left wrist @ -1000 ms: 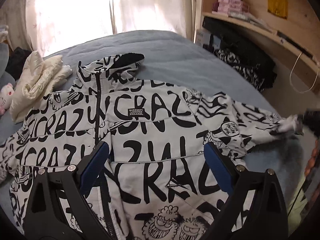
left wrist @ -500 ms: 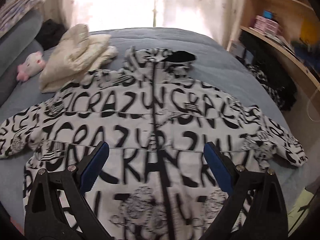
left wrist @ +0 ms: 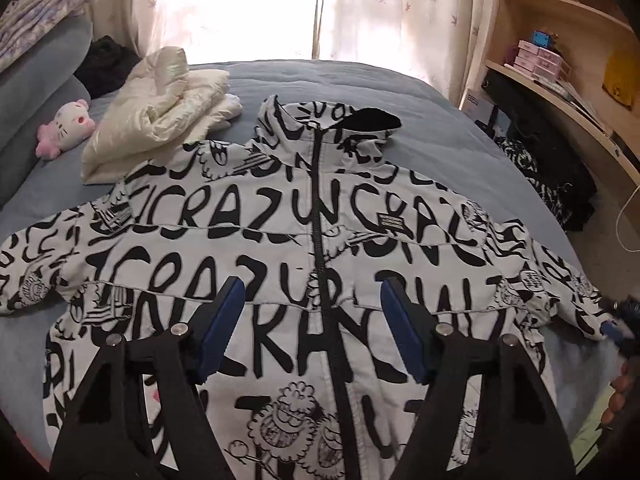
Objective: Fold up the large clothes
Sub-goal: 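Reach the right gripper to the jacket sleeve cuff and grasp it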
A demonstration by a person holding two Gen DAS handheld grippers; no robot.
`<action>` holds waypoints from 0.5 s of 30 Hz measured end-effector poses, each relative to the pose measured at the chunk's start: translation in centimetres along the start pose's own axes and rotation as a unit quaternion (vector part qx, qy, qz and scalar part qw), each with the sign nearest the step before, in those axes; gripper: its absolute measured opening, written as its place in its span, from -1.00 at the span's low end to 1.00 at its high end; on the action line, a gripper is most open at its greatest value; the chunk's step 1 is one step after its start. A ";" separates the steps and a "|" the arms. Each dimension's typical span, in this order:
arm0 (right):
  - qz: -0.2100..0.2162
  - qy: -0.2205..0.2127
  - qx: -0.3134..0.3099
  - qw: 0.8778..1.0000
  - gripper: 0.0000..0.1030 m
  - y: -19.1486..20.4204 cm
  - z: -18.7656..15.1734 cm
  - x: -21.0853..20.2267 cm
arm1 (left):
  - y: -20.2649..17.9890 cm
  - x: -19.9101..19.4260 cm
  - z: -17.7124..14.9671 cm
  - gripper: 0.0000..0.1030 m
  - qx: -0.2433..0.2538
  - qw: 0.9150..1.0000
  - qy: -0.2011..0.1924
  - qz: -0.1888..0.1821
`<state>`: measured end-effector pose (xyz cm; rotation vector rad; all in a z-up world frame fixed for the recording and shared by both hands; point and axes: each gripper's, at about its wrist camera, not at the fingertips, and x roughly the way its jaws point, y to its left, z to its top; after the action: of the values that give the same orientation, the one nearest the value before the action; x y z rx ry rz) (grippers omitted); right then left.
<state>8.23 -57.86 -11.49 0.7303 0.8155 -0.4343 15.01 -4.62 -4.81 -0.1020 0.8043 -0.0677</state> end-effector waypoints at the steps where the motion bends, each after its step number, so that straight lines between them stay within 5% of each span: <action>1: -0.004 0.001 0.028 1.000 0.27 -2.3 0.1 -0.2 | -0.3 0.0 -0.1 0.32 0.000 1.000 0.002 -0.003; 8: 0.007 0.018 0.133 0.991 0.27 -12.0 0.5 2.9 | -2.8 0.1 -0.9 0.32 0.024 1.000 0.011 -0.010; 12: -0.001 0.005 0.157 0.988 0.24 -13.9 2.5 5.6 | -3.7 0.2 -1.3 0.32 0.035 0.999 0.017 -0.009; 13: -0.007 0.005 0.167 0.986 0.20 -14.7 3.3 6.5 | -3.8 0.2 -1.2 0.32 0.034 0.999 0.016 -0.008; 15: -0.011 0.002 0.188 0.982 -0.26 -15.1 4.6 8.0 | -3.8 -0.1 -1.1 0.32 0.031 0.999 0.010 -0.004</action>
<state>6.27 -72.07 -21.85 1.0723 0.7530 -0.6174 14.02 -8.49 -5.05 -0.0450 0.8203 -0.1013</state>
